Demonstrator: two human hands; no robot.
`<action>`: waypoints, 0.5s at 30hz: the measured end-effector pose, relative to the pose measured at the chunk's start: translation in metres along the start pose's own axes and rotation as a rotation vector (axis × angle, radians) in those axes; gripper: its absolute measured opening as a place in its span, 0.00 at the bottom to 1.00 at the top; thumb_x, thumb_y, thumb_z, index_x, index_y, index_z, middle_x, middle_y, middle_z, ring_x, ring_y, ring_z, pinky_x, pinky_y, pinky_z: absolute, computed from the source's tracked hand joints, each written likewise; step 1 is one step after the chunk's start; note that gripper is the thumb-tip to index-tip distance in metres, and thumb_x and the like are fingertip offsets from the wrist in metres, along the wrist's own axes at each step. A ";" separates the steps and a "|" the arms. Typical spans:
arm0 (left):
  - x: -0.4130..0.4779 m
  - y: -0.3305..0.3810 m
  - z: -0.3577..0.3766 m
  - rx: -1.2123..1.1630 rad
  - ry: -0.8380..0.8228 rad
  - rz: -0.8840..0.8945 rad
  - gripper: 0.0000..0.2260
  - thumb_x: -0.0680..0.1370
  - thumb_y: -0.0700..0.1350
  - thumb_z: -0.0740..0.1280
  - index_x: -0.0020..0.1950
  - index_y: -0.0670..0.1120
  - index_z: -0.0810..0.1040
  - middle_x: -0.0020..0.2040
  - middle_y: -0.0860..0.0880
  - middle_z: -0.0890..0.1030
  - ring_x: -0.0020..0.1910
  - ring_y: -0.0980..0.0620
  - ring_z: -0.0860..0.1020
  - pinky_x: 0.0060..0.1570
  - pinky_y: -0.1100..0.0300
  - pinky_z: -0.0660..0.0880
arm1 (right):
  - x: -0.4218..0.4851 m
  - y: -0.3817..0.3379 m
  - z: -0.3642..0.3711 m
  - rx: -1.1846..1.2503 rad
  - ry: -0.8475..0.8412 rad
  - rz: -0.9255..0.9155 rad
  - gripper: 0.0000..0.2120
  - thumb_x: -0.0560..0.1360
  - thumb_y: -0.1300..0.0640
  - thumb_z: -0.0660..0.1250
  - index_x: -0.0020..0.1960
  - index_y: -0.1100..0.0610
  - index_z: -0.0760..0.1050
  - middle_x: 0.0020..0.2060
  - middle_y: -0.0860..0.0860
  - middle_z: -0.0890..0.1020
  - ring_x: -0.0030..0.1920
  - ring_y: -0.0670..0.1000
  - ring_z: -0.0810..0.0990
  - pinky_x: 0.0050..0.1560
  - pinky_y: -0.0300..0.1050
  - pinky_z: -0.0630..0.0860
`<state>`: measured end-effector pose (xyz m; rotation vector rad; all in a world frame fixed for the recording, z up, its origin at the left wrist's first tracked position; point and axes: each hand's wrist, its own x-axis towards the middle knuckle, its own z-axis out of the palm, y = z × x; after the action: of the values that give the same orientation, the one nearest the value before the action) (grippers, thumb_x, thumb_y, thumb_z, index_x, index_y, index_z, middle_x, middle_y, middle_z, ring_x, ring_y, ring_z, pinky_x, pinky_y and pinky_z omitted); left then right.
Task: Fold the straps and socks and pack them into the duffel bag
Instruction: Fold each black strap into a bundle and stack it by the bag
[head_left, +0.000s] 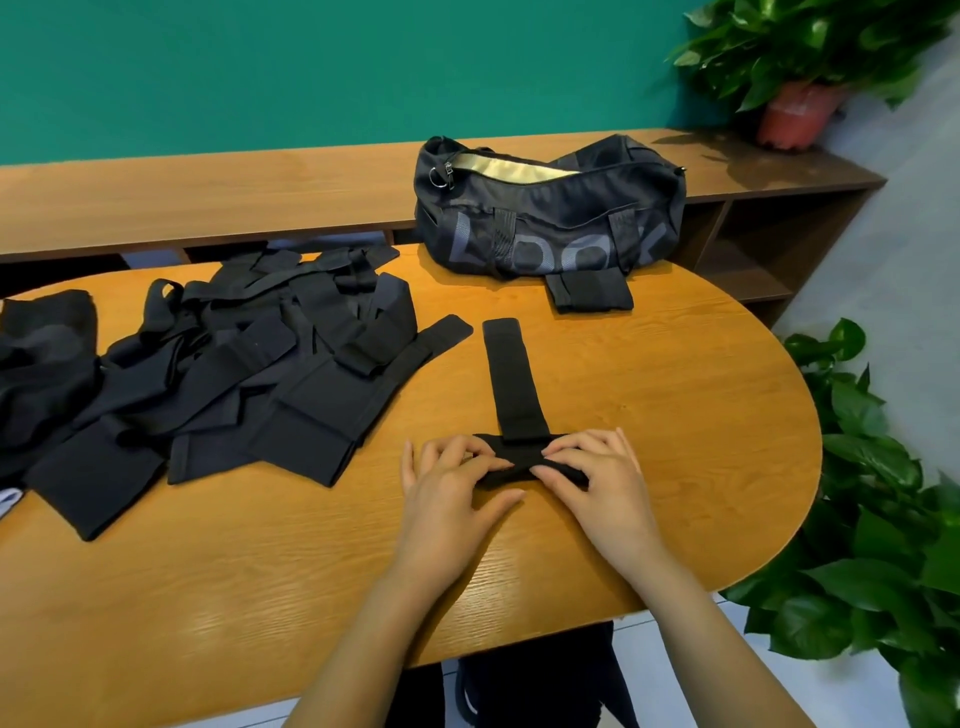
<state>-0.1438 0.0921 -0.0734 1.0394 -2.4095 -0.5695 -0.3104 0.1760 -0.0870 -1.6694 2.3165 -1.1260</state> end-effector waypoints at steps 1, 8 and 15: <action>-0.001 0.000 0.001 -0.012 0.030 -0.006 0.14 0.76 0.59 0.66 0.59 0.57 0.81 0.55 0.63 0.72 0.61 0.58 0.66 0.75 0.45 0.43 | 0.001 0.000 0.001 0.027 0.010 0.021 0.13 0.73 0.43 0.67 0.51 0.48 0.84 0.48 0.34 0.78 0.57 0.39 0.68 0.70 0.53 0.63; 0.001 -0.003 0.003 -0.085 0.090 -0.070 0.09 0.80 0.54 0.62 0.50 0.54 0.81 0.48 0.63 0.73 0.56 0.60 0.67 0.74 0.47 0.47 | 0.000 -0.001 0.000 0.074 -0.024 -0.009 0.23 0.67 0.31 0.62 0.52 0.43 0.82 0.49 0.30 0.76 0.59 0.38 0.67 0.75 0.50 0.49; 0.000 -0.006 0.003 -0.112 0.104 -0.065 0.09 0.76 0.58 0.64 0.49 0.55 0.81 0.47 0.63 0.74 0.57 0.59 0.68 0.74 0.49 0.45 | 0.002 0.001 0.002 0.083 0.023 0.009 0.23 0.68 0.34 0.61 0.48 0.49 0.84 0.45 0.32 0.75 0.56 0.41 0.68 0.75 0.48 0.49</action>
<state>-0.1422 0.0889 -0.0795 1.0761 -2.2341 -0.6484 -0.3110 0.1734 -0.0889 -1.6243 2.2552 -1.2280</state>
